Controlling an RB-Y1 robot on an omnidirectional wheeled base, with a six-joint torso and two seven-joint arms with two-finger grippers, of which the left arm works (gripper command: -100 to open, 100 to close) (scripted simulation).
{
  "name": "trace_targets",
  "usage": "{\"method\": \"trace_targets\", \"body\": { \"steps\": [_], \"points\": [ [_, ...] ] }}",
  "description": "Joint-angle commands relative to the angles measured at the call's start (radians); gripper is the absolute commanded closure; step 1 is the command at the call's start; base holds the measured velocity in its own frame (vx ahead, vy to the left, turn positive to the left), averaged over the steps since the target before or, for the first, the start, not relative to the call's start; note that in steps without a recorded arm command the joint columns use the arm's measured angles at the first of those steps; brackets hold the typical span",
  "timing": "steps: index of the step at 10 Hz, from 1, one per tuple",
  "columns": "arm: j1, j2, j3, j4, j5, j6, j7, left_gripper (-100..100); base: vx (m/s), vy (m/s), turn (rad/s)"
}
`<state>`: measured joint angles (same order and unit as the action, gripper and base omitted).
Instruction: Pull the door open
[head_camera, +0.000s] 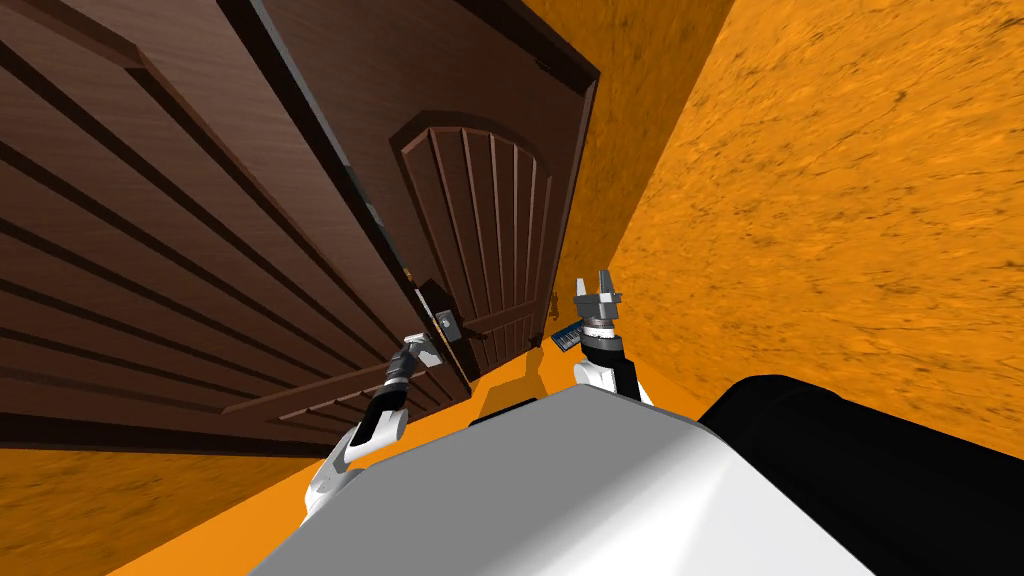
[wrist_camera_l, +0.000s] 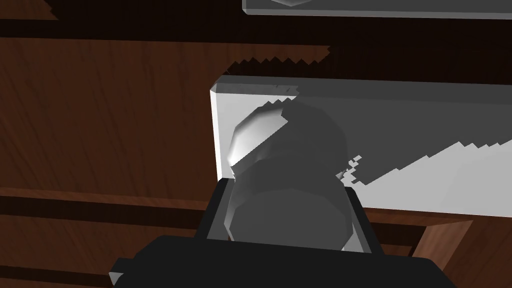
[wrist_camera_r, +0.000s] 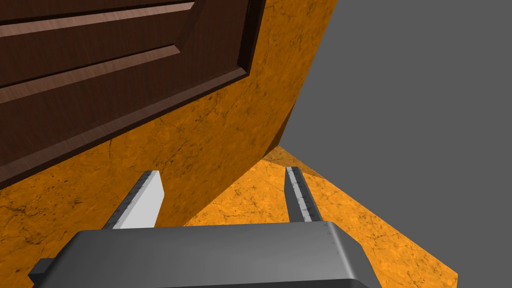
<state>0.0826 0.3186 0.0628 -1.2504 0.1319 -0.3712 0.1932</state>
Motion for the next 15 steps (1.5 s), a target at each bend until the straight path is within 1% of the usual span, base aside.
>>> {"method": "trace_targets", "body": {
  "steps": [1,2,3,4,5,9,11,13,14,15],
  "points": [
    [0.002,0.000,0.001,0.001,0.001,0.000,0.001,100,-0.014,-0.001,0.005],
    [0.002,0.000,0.001,0.001,0.001,0.000,0.001,100,-0.006,-0.003,0.006],
    [0.017,0.013,-0.004,0.000,0.002,-0.002,0.009,100,-0.123,0.031,-0.041],
    [0.020,0.018,-0.007,-0.001,0.002,-0.003,0.012,100,-0.188,0.058,-0.061],
    [0.027,0.027,-0.014,-0.004,0.003,-0.006,0.020,100,-0.210,0.070,-0.074],
    [0.049,0.069,-0.056,-0.028,0.006,-0.023,0.058,100,-0.202,0.065,-0.122],
    [0.061,0.099,-0.092,-0.048,0.007,-0.036,0.087,100,-0.248,0.149,-0.234],
    [0.069,0.122,-0.120,-0.064,0.008,-0.046,0.108,100,-0.199,0.123,-0.201],
    [0.075,0.115,-0.104,-0.069,0.007,-0.036,0.096,100,-0.084,0.046,-0.038],
    [0.094,0.136,-0.120,-0.077,0.007,-0.054,0.114,100,-0.137,0.047,-0.133]
  ]
}}
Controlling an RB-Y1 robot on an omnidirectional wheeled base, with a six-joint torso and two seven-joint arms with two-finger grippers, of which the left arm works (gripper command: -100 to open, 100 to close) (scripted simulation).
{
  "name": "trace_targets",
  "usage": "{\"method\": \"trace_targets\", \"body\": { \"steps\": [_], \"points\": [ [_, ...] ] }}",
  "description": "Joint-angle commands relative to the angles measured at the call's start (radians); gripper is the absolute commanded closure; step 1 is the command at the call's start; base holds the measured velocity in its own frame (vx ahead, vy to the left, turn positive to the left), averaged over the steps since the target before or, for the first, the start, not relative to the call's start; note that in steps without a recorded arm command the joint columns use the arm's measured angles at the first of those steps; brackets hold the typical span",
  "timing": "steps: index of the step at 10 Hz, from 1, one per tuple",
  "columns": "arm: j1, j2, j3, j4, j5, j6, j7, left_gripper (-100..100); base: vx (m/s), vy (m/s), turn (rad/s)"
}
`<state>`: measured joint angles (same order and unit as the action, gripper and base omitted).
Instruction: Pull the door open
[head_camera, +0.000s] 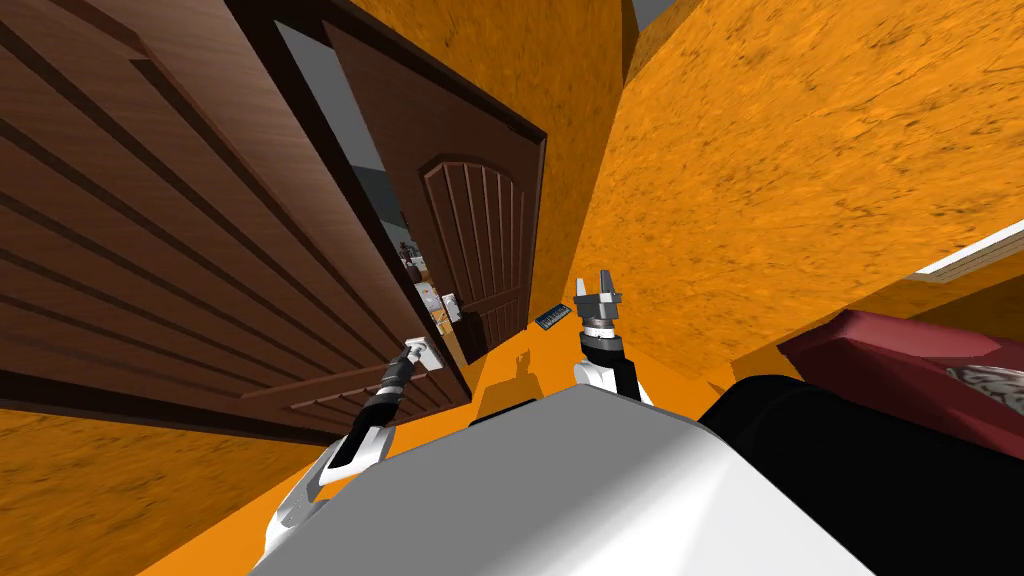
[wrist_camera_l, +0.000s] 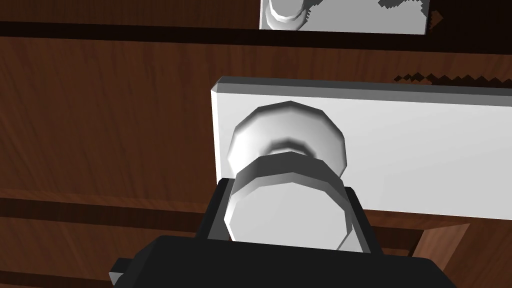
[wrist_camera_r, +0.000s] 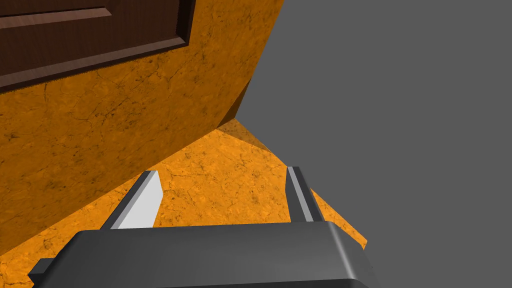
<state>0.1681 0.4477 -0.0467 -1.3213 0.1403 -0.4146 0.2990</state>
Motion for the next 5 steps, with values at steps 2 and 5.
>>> {"method": "trace_targets", "body": {
  "steps": [2,5],
  "points": [
    [0.029,0.031,-0.025,-0.016,0.000,-0.034,0.027,100,-0.216,0.114,-0.172],
    [0.069,0.078,-0.054,-0.036,0.001,-0.079,0.065,100,-0.238,0.092,-0.158]
  ]
}}
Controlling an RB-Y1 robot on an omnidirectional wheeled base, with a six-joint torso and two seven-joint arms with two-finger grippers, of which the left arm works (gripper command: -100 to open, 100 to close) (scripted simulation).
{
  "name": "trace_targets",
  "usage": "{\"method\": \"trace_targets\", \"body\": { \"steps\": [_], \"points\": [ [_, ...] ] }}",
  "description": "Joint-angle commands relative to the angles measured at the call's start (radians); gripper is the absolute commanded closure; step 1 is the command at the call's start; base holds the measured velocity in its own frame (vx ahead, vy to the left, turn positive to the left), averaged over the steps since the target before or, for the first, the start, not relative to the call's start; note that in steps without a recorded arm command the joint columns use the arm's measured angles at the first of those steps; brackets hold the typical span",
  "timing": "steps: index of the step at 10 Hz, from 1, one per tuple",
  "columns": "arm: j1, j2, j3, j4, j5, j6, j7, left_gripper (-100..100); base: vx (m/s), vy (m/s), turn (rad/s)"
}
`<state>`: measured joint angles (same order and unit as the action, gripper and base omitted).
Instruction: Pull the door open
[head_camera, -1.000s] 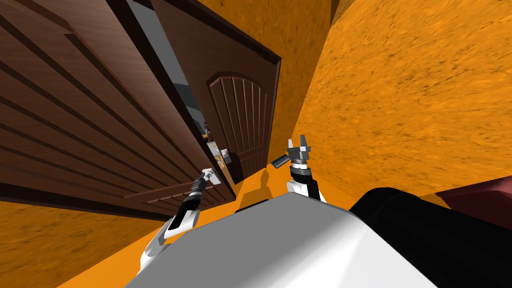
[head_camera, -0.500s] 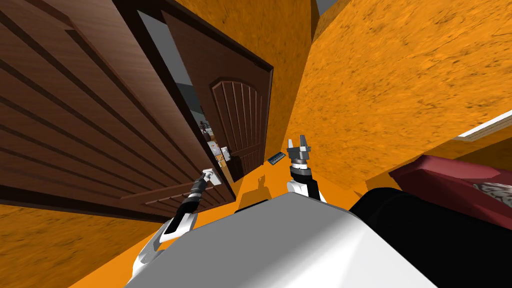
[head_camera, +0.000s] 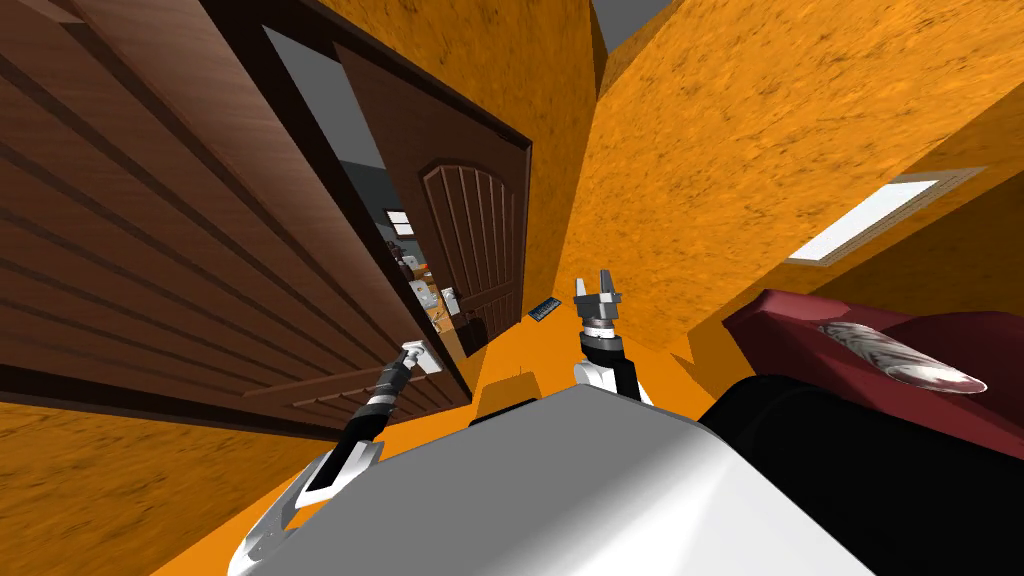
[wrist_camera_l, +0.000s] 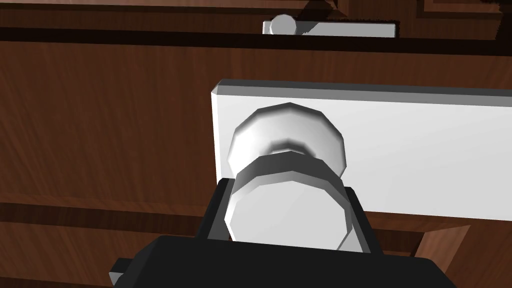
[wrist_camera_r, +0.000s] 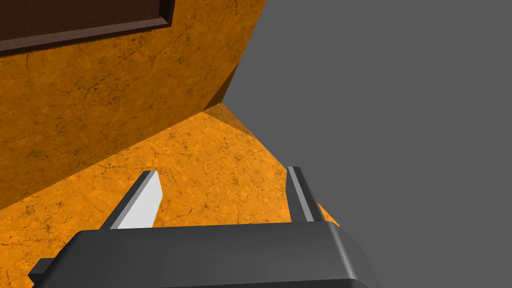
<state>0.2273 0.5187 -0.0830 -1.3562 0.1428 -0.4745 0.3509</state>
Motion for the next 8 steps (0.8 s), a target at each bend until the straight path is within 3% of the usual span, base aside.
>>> {"method": "trace_targets", "body": {
  "steps": [1,2,3,4,8],
  "points": [
    [0.020,0.019,-0.024,-0.006,-0.001,-0.030,0.022,100,-0.250,0.106,-0.135],
    [0.032,0.032,-0.033,-0.011,-0.001,-0.043,0.033,100,-0.242,0.111,-0.115],
    [0.024,0.030,-0.019,-0.005,0.001,-0.031,0.025,100,-0.114,0.053,-0.013],
    [0.042,0.049,-0.032,-0.002,0.001,-0.057,0.040,100,-0.154,0.071,-0.109],
    [0.074,0.096,-0.055,-0.003,0.002,-0.119,0.074,100,-0.220,0.110,-0.177]
  ]
}}
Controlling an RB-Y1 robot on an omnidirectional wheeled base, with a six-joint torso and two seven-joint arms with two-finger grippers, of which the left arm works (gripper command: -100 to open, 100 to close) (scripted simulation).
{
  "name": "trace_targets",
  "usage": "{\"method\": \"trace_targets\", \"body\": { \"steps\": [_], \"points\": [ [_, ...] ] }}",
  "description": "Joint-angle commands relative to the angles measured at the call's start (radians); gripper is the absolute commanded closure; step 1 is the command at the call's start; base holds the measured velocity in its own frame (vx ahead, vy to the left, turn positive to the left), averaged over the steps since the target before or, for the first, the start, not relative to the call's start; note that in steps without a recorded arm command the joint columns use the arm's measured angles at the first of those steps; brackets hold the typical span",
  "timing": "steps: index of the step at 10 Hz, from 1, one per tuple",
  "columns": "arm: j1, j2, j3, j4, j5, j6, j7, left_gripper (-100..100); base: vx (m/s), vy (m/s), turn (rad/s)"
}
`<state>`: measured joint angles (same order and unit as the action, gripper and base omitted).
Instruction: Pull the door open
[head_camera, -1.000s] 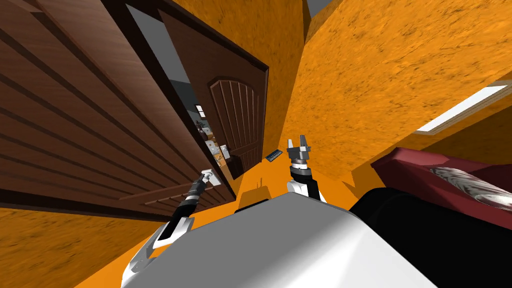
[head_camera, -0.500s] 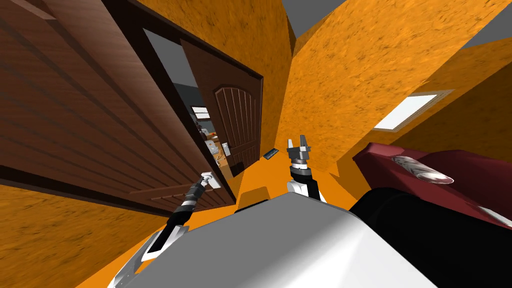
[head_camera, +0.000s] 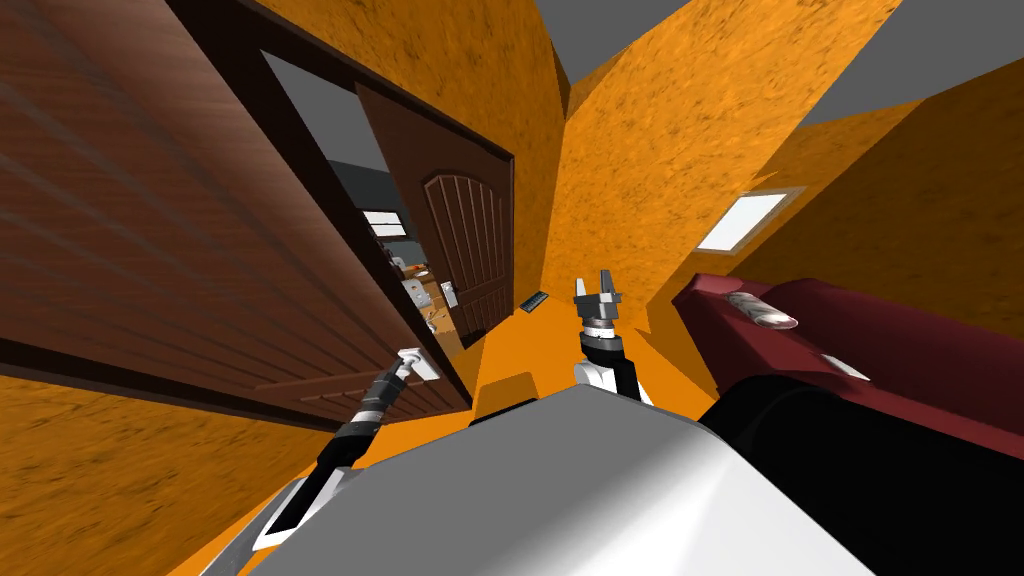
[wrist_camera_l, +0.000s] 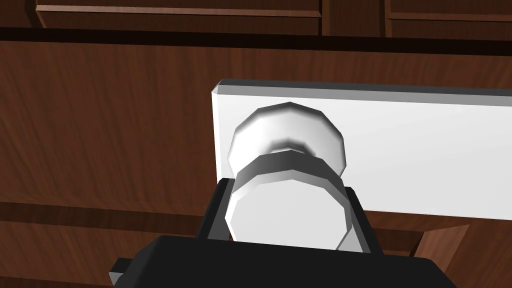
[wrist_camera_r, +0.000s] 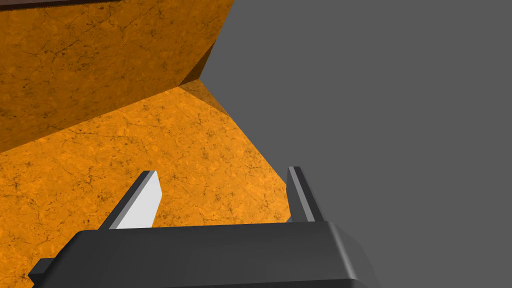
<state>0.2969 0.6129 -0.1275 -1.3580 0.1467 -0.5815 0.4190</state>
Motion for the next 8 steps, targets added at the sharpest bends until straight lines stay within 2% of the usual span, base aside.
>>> {"method": "trace_targets", "body": {
  "steps": [1,4,5,6,8],
  "points": [
    [0.013,0.015,-0.017,-0.001,-0.001,-0.028,0.014,100,-0.177,0.120,-0.135],
    [0.035,0.047,-0.033,-0.001,0.000,-0.071,0.037,100,-0.205,0.106,-0.146],
    [0.029,0.044,-0.025,0.000,0.001,-0.057,0.032,100,-0.097,0.039,-0.017],
    [0.039,0.058,-0.033,0.008,0.000,-0.082,0.043,100,-0.170,0.059,-0.128],
    [0.045,0.070,-0.038,0.013,-0.001,-0.102,0.051,100,-0.183,0.092,-0.158]
  ]
}}
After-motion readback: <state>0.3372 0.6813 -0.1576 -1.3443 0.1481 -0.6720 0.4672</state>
